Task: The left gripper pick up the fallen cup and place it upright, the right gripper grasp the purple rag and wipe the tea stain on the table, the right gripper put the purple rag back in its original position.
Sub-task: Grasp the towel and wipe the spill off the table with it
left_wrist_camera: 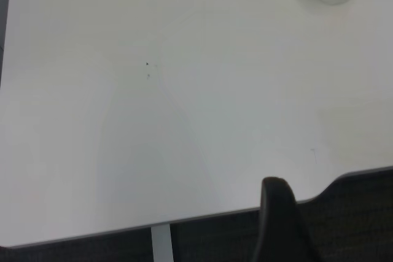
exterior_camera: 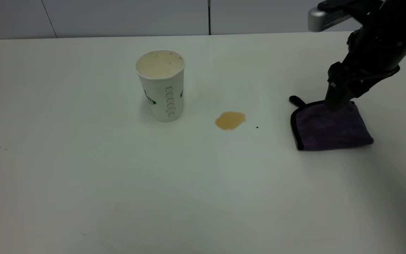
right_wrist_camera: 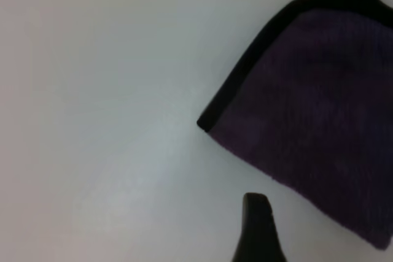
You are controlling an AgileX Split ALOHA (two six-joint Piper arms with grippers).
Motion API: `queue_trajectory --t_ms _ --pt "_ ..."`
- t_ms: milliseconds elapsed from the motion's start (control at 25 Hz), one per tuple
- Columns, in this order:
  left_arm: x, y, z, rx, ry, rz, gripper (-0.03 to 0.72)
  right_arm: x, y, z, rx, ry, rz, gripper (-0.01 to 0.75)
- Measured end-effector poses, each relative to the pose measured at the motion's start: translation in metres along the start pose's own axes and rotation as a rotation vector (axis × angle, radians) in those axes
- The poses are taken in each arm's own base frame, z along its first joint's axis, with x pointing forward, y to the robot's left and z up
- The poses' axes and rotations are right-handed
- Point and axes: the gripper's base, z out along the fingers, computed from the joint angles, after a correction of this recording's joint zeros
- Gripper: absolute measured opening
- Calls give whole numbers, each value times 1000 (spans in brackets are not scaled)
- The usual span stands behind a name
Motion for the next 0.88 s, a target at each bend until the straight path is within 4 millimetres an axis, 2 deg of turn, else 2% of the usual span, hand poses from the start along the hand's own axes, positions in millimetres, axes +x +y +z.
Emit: queue_trajectory --t_ms 200,480,880 --pt "0 0 0 0 0 0 477 -15 -8 33 12 26 -21 592" --pt "0 0 0 0 0 0 477 -23 -21 75 30 126 -18 592" --pt "0 0 0 0 0 0 477 -20 -21 105 -6 167 42 589"
